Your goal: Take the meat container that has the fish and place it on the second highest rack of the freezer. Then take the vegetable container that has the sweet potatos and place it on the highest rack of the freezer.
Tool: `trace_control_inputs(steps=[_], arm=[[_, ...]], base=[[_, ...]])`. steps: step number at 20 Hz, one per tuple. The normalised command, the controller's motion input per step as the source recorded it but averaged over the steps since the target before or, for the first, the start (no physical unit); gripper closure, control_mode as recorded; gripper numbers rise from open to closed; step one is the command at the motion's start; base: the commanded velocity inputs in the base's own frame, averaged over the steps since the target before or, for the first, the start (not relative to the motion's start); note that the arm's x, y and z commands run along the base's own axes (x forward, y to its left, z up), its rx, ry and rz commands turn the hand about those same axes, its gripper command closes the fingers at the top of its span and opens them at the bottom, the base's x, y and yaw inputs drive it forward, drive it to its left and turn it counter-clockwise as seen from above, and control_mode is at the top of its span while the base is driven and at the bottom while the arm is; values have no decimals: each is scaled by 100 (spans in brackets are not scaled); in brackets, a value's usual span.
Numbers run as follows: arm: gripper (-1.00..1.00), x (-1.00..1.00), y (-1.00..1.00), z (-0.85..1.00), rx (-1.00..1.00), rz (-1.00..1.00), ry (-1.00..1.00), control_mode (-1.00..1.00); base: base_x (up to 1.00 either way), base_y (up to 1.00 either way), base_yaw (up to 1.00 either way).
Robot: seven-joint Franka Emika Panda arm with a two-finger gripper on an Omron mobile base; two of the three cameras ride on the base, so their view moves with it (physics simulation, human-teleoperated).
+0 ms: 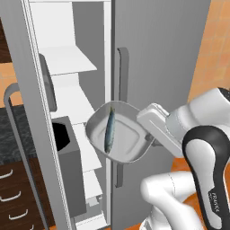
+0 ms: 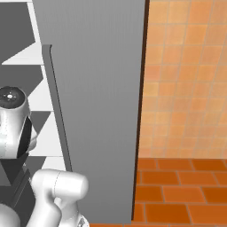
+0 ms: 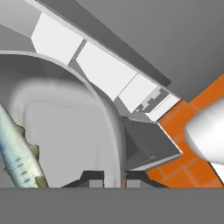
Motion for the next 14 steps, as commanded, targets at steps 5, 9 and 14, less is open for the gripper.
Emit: trace_control_inputs(steps=[5,9,14], arm=[[100,64,-3,25,5,-3,13,-100],[100,72,71,0,0,-14,11,-100],[100,66,61,0,0,-18,4,-100]], base=[[0,0,0],[0,0,0],[0,0,0]])
